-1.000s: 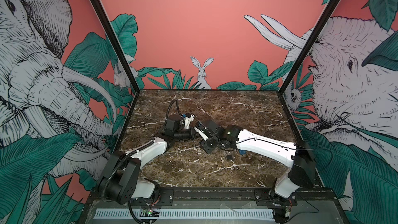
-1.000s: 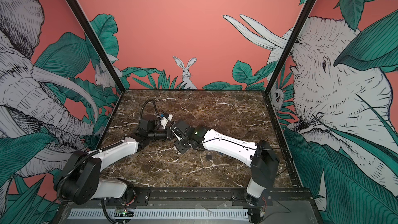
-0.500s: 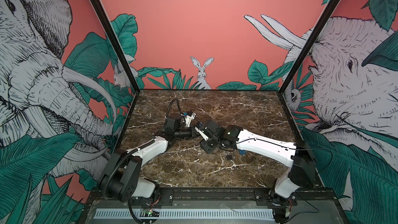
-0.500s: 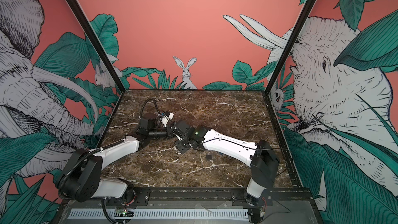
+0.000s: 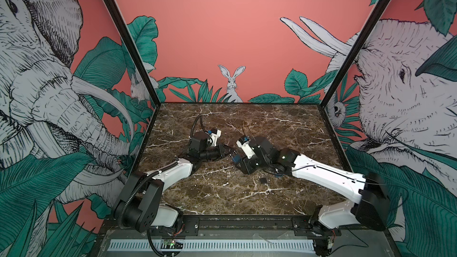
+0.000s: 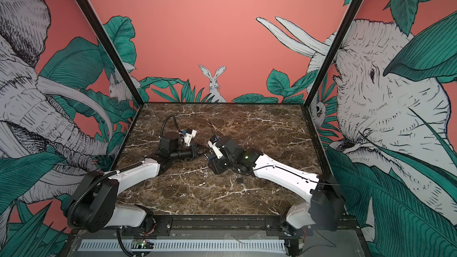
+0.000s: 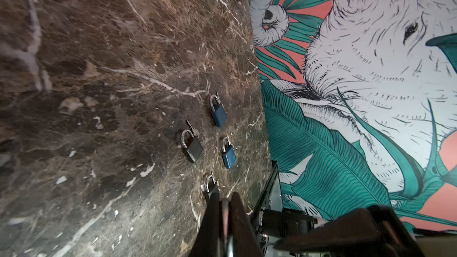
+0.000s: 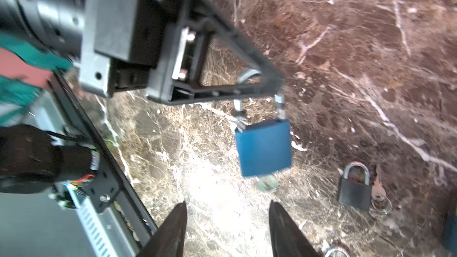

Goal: Lock with the key

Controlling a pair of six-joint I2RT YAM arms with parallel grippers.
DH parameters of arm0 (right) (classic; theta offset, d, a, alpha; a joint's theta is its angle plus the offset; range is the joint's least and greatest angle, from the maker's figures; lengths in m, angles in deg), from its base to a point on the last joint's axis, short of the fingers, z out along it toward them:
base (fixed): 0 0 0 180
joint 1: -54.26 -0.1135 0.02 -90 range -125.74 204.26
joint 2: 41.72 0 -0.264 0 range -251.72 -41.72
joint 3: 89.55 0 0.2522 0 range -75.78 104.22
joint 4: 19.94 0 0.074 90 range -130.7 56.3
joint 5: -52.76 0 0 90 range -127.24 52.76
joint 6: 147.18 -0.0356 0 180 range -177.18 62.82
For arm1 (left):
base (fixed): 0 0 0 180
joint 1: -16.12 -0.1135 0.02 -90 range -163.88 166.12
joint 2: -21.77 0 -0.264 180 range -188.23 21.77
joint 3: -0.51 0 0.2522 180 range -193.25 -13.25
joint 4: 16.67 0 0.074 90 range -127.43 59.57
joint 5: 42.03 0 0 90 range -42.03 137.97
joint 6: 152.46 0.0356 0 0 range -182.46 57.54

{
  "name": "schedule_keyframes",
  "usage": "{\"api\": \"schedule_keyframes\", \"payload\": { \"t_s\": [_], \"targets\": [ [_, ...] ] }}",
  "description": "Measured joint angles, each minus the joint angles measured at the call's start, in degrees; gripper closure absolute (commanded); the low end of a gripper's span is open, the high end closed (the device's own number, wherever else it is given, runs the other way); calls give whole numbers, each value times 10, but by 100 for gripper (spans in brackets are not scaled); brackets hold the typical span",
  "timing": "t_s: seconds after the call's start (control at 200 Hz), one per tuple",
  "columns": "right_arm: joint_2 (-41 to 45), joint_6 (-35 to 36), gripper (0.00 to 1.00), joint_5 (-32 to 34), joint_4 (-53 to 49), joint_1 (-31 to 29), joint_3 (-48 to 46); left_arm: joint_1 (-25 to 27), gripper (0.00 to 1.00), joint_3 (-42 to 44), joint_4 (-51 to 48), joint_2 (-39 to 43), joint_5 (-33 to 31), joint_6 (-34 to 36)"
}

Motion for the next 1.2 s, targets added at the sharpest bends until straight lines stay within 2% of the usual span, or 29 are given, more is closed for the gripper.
{"api": "schedule_keyframes", "payload": {
  "t_s": [0.13,0.415,0.81,1.03,1.2],
  "targets": [
    [51,-25,45,-27,84,39,-75,0,100,0,2,16,-22,-17],
    [61,-11,46,-11,181,45,-142,7,100,-22,-15,40,-54,-63],
    [31,29,47,-26,297,44,-148,12,100,-87,-113,62,-62,-85],
    [4,53,58,-33,318,44,-147,15,100,-101,-142,68,-62,-88],
    [-6,64,62,-39,323,44,-140,18,100,-106,-147,68,-64,-96]
  ]
}}
